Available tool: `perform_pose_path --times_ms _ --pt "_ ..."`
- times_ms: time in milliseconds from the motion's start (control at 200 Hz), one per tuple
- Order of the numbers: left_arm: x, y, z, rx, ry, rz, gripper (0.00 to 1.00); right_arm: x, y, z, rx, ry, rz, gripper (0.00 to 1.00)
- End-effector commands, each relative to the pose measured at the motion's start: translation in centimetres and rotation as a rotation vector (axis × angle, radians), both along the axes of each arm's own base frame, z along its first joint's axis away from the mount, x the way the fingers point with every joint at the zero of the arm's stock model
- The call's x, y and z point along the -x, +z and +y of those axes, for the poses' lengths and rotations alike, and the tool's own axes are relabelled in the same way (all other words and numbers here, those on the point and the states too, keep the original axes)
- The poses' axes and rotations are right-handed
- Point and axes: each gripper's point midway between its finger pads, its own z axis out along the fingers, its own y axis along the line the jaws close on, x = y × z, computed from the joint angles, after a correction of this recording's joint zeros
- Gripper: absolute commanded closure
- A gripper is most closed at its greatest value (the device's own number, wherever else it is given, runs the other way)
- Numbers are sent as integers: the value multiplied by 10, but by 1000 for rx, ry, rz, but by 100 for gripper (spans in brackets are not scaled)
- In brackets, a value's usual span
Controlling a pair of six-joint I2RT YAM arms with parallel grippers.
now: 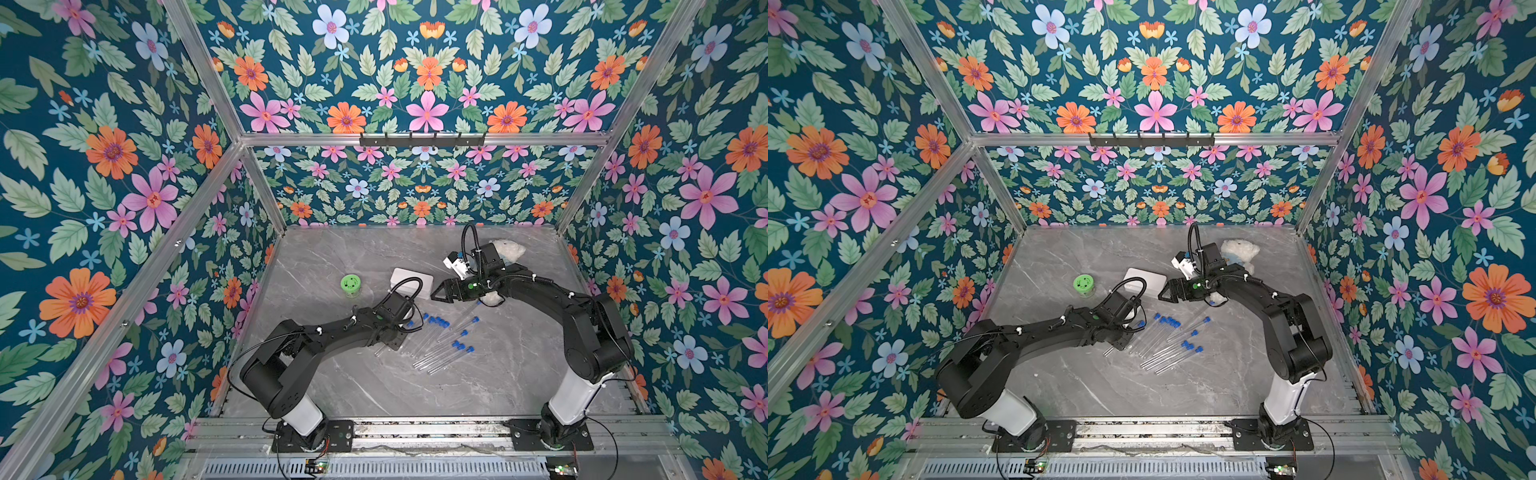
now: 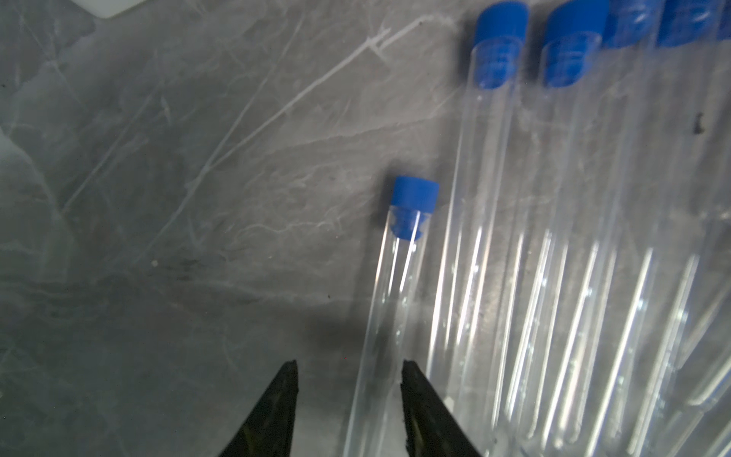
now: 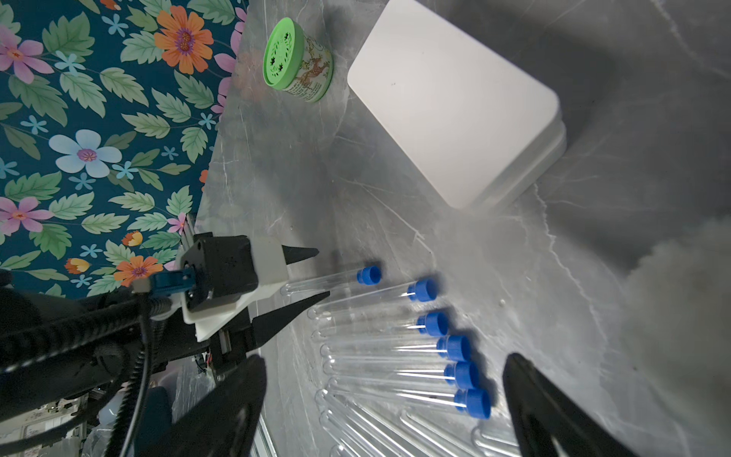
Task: Remove stoppers from test tubes
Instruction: Pick up the test tube at the center of the board.
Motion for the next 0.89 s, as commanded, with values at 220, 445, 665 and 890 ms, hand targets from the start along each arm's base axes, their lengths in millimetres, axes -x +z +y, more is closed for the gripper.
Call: perform_pose_path --times_ms 220,445,665,890 --pt "-3 -3 2 -47 -18 -5 61 0 5 -1 7 0 -25 6" --pt "-5 -4 -3 -52 -40 -2 67 -5 1 -8 18 -30 -4 6" --pt "-7 -7 -7 -61 -68 7 76 -6 7 -13 5 -50 -14 6" --pt "-8 -7 -9 -60 -77 9 86 -8 12 -18 -8 -69 -24 6"
